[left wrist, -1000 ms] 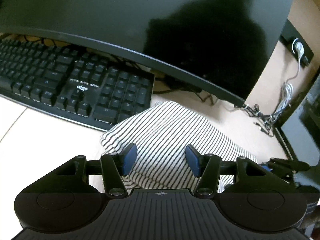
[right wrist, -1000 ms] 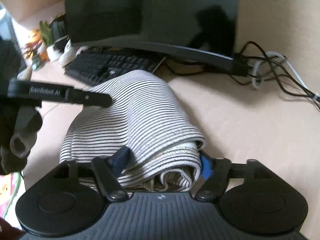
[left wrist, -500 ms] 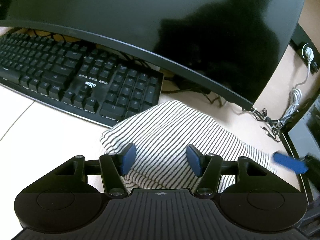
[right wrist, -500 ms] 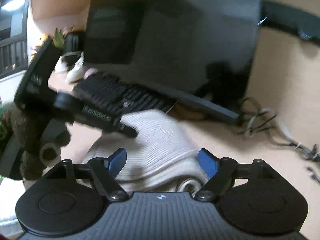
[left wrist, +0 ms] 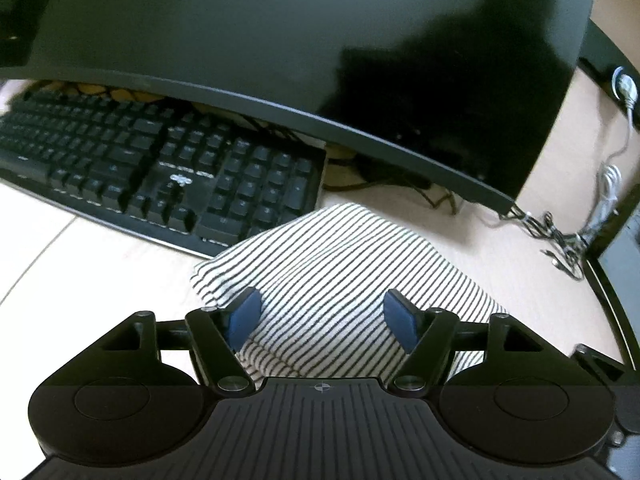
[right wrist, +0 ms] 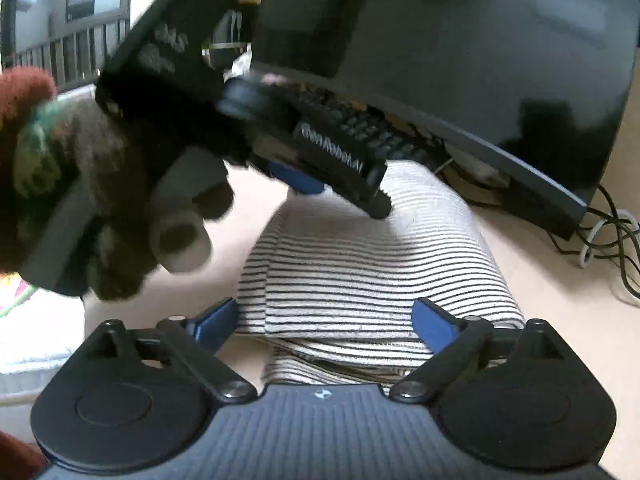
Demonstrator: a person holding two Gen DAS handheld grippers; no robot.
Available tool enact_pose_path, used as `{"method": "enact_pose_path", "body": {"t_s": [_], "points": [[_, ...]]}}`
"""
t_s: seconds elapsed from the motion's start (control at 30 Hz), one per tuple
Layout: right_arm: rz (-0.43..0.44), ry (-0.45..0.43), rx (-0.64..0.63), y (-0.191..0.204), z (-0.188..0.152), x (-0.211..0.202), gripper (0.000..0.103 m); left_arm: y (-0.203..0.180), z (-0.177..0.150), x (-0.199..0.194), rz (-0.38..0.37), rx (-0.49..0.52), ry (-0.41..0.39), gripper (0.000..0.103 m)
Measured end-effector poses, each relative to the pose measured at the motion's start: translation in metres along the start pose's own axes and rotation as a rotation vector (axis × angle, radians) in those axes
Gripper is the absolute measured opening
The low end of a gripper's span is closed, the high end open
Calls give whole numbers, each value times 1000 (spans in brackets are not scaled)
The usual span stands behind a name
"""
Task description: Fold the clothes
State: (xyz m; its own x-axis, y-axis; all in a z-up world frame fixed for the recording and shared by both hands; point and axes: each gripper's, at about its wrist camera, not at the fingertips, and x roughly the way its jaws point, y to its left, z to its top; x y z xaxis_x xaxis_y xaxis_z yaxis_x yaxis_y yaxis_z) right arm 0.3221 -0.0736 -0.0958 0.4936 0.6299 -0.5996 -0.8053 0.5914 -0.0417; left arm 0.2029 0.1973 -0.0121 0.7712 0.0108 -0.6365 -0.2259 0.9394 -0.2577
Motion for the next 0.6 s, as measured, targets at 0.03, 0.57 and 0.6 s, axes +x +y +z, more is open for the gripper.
{"method": "enact_pose_path", "body": {"t_s": [0.03,0.57,0.6], "points": [[12,-10,21,-6,0,-7,95,-3,-1,-8,26,-11,-20,74],[-58,-3,214,-117,-68,-73,103,-121,-117,-93,386,-229,-111,103],[-67,-2,220,-119,-75,-73,103,-128,-125,-87,388,-233,-91,103]]}}
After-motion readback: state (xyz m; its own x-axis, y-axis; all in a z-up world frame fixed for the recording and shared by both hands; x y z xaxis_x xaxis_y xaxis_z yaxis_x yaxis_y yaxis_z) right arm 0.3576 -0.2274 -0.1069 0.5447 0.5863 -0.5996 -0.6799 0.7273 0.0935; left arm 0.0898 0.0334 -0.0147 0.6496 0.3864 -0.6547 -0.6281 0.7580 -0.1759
